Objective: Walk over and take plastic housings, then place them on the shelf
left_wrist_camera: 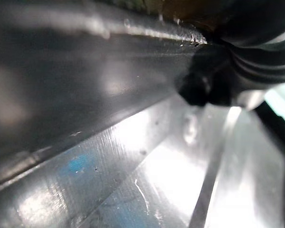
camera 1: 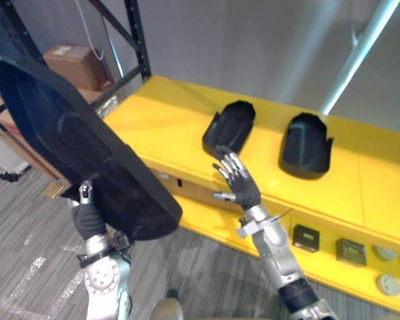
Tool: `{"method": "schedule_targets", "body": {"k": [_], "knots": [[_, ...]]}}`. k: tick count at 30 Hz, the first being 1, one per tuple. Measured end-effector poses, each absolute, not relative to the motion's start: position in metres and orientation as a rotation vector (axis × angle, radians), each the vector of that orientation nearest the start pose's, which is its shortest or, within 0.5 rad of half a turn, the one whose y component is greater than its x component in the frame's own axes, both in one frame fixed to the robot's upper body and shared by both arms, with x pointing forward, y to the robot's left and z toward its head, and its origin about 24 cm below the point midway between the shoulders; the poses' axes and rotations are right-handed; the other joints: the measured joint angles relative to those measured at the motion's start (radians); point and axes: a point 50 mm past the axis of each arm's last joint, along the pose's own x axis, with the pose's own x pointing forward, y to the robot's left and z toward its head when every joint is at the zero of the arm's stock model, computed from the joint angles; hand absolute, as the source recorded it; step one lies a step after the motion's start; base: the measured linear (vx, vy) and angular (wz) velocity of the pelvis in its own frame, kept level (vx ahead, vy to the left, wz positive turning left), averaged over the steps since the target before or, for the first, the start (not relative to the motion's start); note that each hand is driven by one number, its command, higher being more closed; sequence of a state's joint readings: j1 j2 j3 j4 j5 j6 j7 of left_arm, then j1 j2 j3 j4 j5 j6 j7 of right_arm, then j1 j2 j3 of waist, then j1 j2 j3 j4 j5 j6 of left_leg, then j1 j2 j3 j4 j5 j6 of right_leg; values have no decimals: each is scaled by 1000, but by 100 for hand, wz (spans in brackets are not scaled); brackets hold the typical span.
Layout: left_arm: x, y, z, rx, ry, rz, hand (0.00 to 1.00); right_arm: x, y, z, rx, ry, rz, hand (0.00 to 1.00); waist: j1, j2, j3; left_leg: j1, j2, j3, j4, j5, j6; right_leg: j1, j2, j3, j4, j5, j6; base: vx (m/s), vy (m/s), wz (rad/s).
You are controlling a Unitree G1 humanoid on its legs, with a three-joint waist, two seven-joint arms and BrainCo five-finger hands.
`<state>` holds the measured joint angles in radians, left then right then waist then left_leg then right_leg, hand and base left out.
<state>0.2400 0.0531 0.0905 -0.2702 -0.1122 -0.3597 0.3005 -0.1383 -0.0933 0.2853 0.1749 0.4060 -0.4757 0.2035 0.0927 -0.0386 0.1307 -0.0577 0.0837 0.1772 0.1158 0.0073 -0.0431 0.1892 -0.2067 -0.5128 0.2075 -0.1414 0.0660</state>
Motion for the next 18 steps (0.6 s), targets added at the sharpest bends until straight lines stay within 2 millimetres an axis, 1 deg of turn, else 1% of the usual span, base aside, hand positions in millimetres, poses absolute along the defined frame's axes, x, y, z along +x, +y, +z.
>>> {"method": "schedule_targets", "body": {"k": [1, 3, 4, 5, 6, 7, 8, 9, 10, 11, 12, 13, 14, 15, 16, 17, 18], "knots": [[193, 206, 87, -56, -405, 435, 100, 260, -99, 71, 303, -376, 400, 0, -2, 0, 0, 6, -4, 1, -10, 2, -3, 5, -1, 0, -9, 1, 2, -49, 26, -17], [193, 208, 89, 1, -420, 436, 100, 249, -106, 56, 325, -317, 323, 0, -18, 1, -1, 28, -19, 13, -48, 14, -14, 4, -14, 19, -15, 4, 6, -49, 42, -13], [192, 208, 90, 23, -424, 435, 100, 247, -109, 52, 328, -301, 298, 0, -21, 1, -1, 35, -22, 22, -59, 18, -12, 2, -18, 26, -15, 4, 6, -53, 54, -24], [193, 209, 91, 47, -428, 434, 100, 242, -115, 44, 321, -271, 232, 0, -25, 5, -3, 44, -31, 29, -82, 22, -11, -7, -21, 33, -12, 4, 6, -66, 72, -16], [194, 210, 92, 50, -437, 429, 100, 237, -125, 38, 312, -246, 151, 0, -37, 8, -4, 44, -41, 30, -98, 26, -5, -20, -31, 49, 2, 4, 6, -65, 84, -9], [195, 209, 93, 48, -441, 428, 100, 235, -130, 34, 309, -233, 108, 0, -45, 9, -3, 44, -46, 30, -105, 28, -3, -29, -38, 51, 14, 4, 6, -62, 112, -1], [196, 209, 94, 46, -447, 426, 100, 230, -140, 28, 283, -211, 22, 0, -54, 15, 2, 49, -52, 32, -114, 29, -3, -54, -55, 58, 66, 4, 6, -45, 97, -6], [196, 209, 95, 46, -449, 424, 100, 227, -146, 25, 272, -201, -20, 0, -56, 20, 7, 57, -52, 38, -116, 28, -3, -72, -65, 73, 107, 5, 5, -57, 127, -25], [197, 209, 95, 48, -447, 423, 100, 221, -156, 20, 252, -180, -95, 0, -59, 22, 11, 73, -53, 54, -117, 23, 3, -116, -86, 109, 204, 8, -8, -56, 111, -26], [197, 211, 95, 50, -440, 427, 100, 216, -165, 16, 244, -165, -164, 0, -74, 25, 19, 89, -50, 52, -117, 18, 11, -149, -93, 149, 285, 22, -38, -55, 92, -18], [197, 211, 94, 52, -432, 432, 100, 211, -170, 13, 246, -156, -200, 0, -88, 38, 27, 94, -40, 48, -117, 15, 15, -167, -75, 196, 305, -1, -41, -58, 17, 10], [198, 213, 95, 51, -434, 439, 100, 203, -175, 14, 260, -163, -236, 0, -112, 34, 26, 88, -24, 32, -117, 15, 15, -175, -8, 266, 249, -47, -29, -42, -31, 15], [198, 213, 95, 49, -436, 440, 100, 200, -177, 16, 263, -176, -245, 0, -116, 32, 28, 85, -21, 27, -119, 15, 15, -179, 17, 280, 213, -52, -29, -40, -60, 12], [199, 214, 95, 45, -435, 442, 100, 198, -178, 18, 262, -189, -249, 0, -118, 29, 27, 77, -17, 27, -119, 15, 15, -187, 39, 293, 172, -52, -29, -54, -120, 4], [199, 216, 94, 45, -430, 459, 100, 197, -182, 28, 255, -248, -232, 0, -127, 19, 25, 48, -23, 28, -111, 20, 7, -200, 97, 327, 22, -47, -28, -53, -129, 6], [199, 216, 93, 45, -428, 463, 100, 198, -182, 30, 253, -258, -227, 0, -130, 18, 26, 40, -28, 25, -110, 24, 2, -205, 105, 352, 9, -25, -25, -23, -133, 27], [200, 212, 89, 27, -409, 464, 100, 197, -187, 32, 242, -280, -225, 0, -139, 28, 27, 41, -34, 21, -123, 32, -8, -206, 108, 350, -1, -6, -15, 31, -57, 22]]}}
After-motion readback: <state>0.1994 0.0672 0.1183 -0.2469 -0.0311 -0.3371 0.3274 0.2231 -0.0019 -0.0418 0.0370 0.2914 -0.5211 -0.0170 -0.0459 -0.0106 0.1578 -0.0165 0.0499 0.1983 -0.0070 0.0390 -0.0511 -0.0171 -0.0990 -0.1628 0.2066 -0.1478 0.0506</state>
